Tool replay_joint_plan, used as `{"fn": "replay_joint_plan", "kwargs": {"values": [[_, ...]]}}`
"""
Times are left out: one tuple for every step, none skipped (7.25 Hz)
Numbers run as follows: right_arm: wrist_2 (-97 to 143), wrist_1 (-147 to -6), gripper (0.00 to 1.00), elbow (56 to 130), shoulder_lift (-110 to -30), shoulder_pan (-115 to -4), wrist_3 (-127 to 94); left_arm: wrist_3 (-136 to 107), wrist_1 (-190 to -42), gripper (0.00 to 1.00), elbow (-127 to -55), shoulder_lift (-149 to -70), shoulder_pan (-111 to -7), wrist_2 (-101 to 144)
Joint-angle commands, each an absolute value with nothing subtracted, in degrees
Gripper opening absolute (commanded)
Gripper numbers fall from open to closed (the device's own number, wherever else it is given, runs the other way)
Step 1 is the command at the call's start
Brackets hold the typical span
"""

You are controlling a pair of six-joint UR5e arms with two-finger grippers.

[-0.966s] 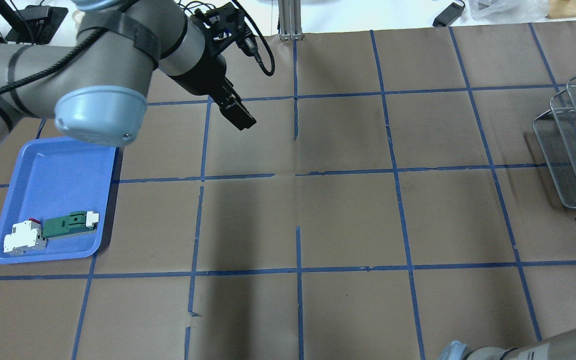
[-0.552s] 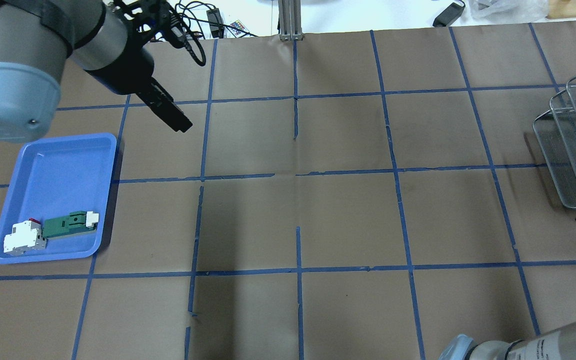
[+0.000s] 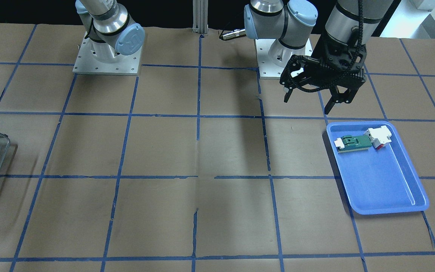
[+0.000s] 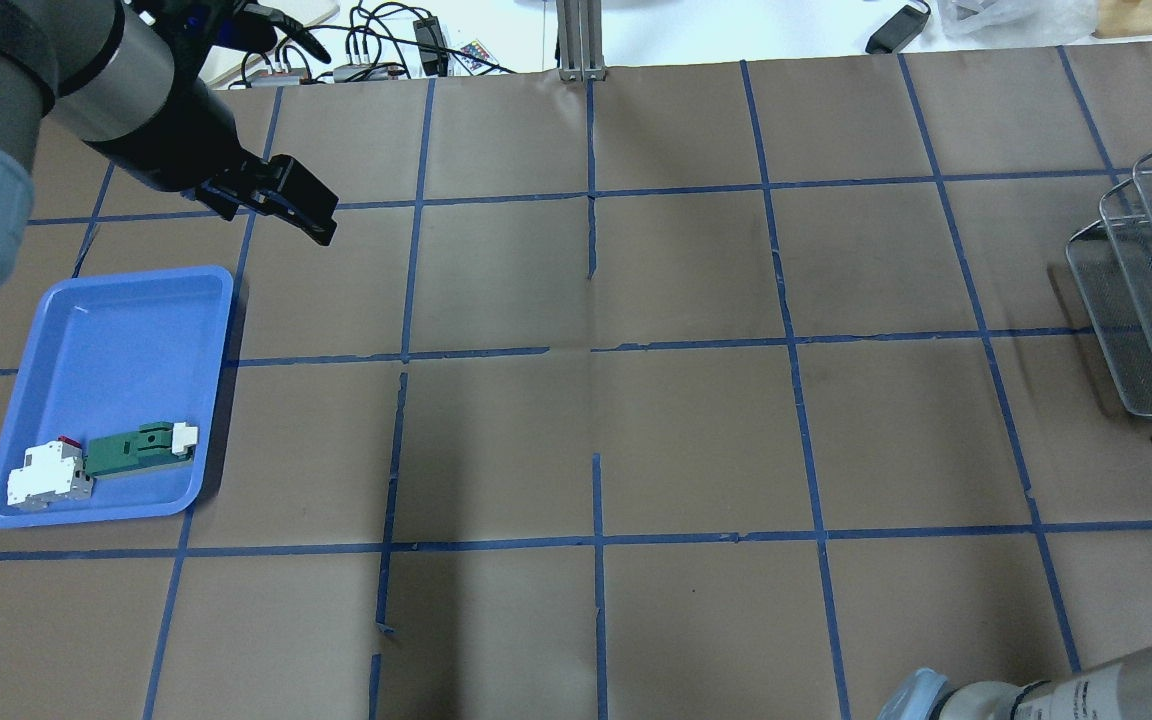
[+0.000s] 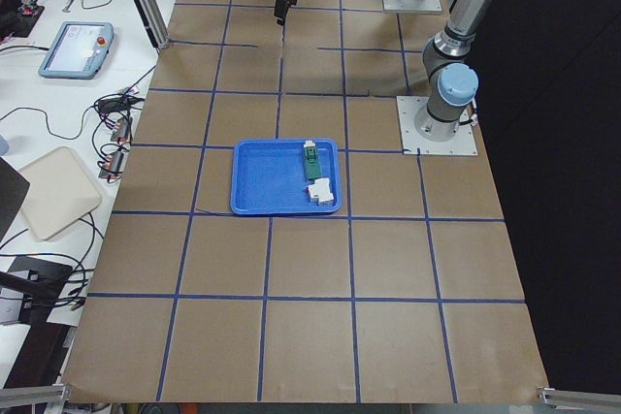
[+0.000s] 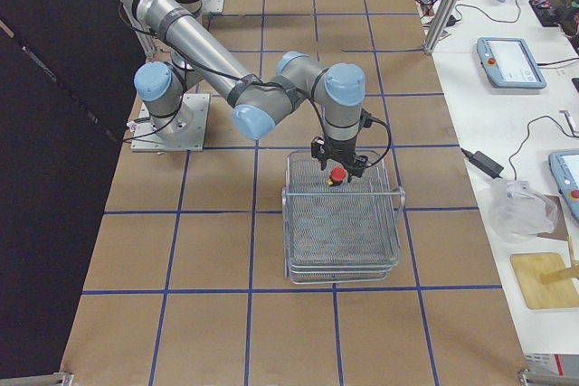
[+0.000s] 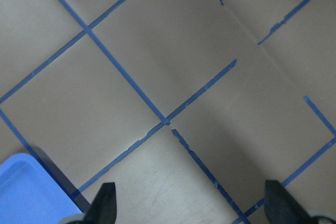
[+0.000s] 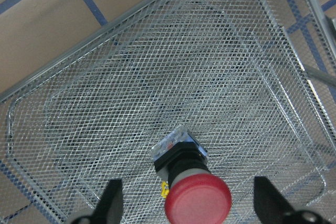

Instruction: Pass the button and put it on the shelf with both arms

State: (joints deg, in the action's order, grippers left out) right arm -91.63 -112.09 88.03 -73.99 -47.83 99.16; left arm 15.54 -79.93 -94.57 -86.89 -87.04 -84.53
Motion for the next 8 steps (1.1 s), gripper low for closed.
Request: {"fn": "replay_joint_plan", "kwargs": {"values": [[-91.7,-110.6,1.0,88.2,-77.8,-50.5,91.8,3.5,-82.9,1.0,-93.4,-87.7,-87.5,-87.9],[-91.8,-105.8,1.0,88.2,-79.8,-54.8,83.1,-2.5,-87.0,1.0,-93.3,-86.8,-87.8,-90.1],[-92.2,-99.6,1.0,88.2,-83.2,-60.8,70.4,-3.4,-89.5,1.0,-93.3,-86.5,-87.8,-90.2],[-92.3,-95.7,1.0,88.2,-87.3,-67.0,57.8,-3.2,-89.5,1.0,-93.7,-86.0,-87.8,-89.4],[-92.1,-91.2,1.0,88.1,-90.1,-74.3,42.3,-2.9,-89.4,1.0,-94.5,-85.3,-87.8,-89.5],[-92.6,-91.1,1.0,87.4,-91.0,-81.9,27.4,-2.5,-89.3,1.0,-94.7,-85.0,-87.8,-89.6],[-93.3,-90.9,1.0,87.3,-91.1,-87.6,15.2,0.2,-89.2,1.0,-94.7,-85.2,-87.8,-89.7],[-93.1,-90.1,1.0,87.3,-91.1,-91.6,4.1,1.0,-88.5,1.0,-94.7,-85.3,-87.4,-89.7]]}}
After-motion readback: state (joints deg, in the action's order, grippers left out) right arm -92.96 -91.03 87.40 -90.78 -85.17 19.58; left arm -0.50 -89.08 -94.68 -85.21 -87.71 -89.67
